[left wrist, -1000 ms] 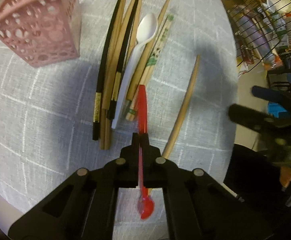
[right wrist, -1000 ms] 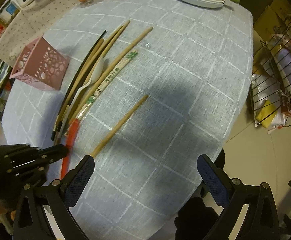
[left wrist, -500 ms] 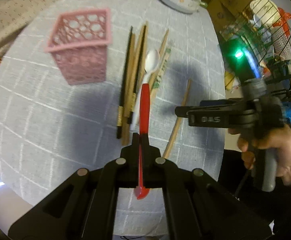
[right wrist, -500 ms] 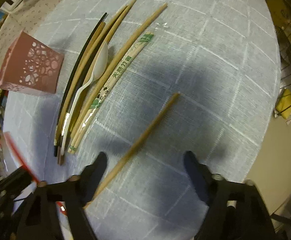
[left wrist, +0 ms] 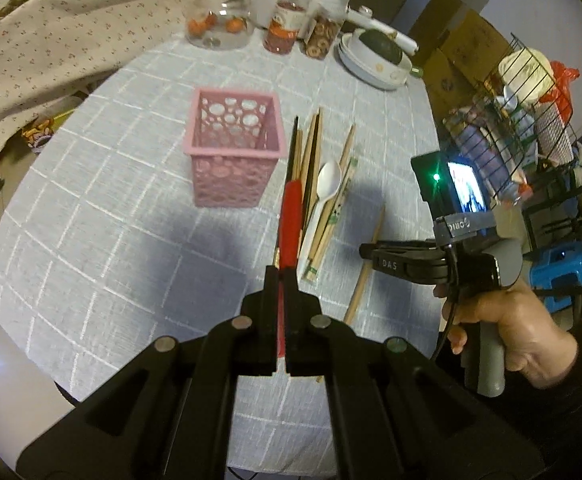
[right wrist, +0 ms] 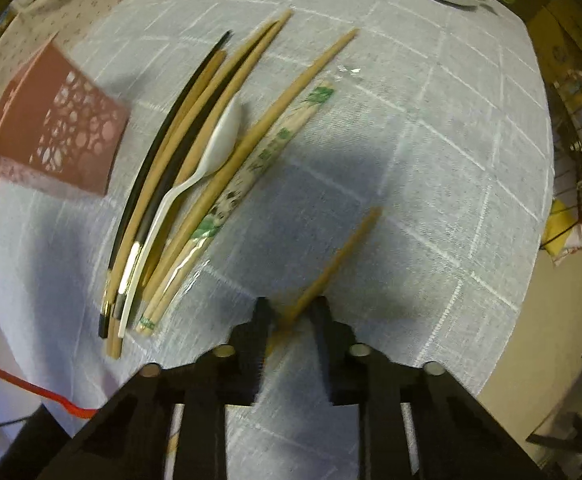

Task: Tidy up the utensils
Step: 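Close the right tool on the loose chopstick and lift it while the left tool lifts the spoon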

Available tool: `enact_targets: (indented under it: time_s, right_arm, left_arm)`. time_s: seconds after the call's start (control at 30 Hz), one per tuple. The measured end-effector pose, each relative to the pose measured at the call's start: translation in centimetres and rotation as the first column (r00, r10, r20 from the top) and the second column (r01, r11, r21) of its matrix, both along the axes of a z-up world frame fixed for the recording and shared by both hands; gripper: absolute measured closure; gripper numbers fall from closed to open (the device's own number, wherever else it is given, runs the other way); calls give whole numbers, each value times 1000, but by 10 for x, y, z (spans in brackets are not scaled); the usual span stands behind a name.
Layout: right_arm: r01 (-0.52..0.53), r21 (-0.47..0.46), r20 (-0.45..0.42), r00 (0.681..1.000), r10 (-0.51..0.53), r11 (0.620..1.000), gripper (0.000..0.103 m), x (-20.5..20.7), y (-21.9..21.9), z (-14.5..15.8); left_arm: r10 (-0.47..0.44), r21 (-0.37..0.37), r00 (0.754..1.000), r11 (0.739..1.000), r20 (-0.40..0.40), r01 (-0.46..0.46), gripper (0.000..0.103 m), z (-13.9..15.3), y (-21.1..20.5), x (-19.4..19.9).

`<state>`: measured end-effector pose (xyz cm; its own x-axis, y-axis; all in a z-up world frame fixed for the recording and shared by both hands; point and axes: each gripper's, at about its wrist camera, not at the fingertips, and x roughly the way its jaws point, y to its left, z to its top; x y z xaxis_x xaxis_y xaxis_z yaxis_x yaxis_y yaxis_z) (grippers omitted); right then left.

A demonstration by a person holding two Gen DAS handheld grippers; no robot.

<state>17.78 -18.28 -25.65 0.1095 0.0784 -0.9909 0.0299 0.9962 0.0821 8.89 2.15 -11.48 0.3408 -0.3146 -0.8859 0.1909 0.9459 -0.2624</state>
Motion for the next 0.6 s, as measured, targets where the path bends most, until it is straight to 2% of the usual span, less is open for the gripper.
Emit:
enact_targets:
  time_s: [0.1,0.27,0.47,0.6]
  right_arm:
    - [18,64,14,1000,-19,998,97,6,-12,-1]
    - [55,172,46,997,-64,984,97,5,-32,15]
    - [1,242,222,973,-56,970,97,4,-27,78]
    - [-57,270,335,941,-38,961,97,-12,-16,112]
  left_arm:
    - [-1,-8,999,1000,38,2,101,11,-3,-3]
    - [12,-33,993,999,121,-9,101,35,-2,-6]
    - [73,-16,957,997,281,-72,101,68,11,-9]
    - [133,-42,926,991,354,-126,101,84,22,-8]
